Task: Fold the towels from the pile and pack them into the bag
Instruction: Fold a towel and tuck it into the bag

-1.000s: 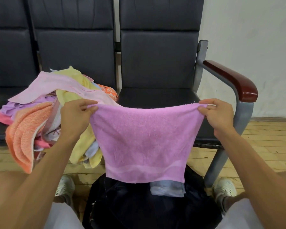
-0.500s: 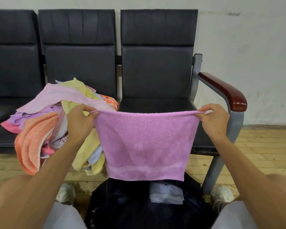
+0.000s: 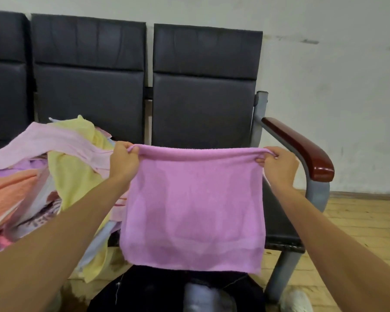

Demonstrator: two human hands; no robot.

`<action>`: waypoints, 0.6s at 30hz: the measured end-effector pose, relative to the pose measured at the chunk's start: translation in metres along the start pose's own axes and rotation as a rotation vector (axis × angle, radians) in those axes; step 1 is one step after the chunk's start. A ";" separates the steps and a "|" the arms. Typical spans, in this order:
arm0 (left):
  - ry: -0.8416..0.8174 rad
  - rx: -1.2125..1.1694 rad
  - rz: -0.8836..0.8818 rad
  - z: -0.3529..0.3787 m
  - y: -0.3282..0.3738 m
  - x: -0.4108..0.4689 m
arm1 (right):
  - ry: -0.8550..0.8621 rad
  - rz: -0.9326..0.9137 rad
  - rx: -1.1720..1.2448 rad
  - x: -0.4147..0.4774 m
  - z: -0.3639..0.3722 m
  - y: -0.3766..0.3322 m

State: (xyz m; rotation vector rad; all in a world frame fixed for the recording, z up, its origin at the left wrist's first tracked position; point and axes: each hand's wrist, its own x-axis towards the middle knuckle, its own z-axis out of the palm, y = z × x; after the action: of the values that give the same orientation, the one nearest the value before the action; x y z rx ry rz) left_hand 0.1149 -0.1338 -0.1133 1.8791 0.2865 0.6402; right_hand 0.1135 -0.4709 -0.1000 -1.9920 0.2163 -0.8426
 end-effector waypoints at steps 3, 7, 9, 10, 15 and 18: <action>-0.045 0.042 0.077 0.018 -0.004 0.016 | 0.053 0.015 0.056 0.014 0.015 0.009; -0.039 -0.035 0.157 0.032 0.005 0.015 | 0.109 0.015 0.108 0.028 0.026 0.014; -0.051 -0.068 0.174 0.033 0.004 0.005 | 0.082 0.012 0.080 0.028 0.028 0.020; -0.066 -0.070 0.169 0.033 0.002 -0.001 | 0.049 0.004 0.036 0.025 0.027 0.024; -0.280 0.018 0.115 0.011 -0.027 -0.029 | -0.207 -0.091 -0.217 -0.004 0.014 0.043; -0.476 0.019 0.011 -0.007 -0.036 -0.050 | -0.415 -0.076 -0.269 -0.020 -0.001 0.046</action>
State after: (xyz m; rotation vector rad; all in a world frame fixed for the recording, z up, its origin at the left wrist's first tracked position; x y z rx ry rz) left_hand 0.0734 -0.1385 -0.1587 1.9869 -0.0274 0.1835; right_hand 0.1064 -0.4877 -0.1465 -2.3897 0.0134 -0.4444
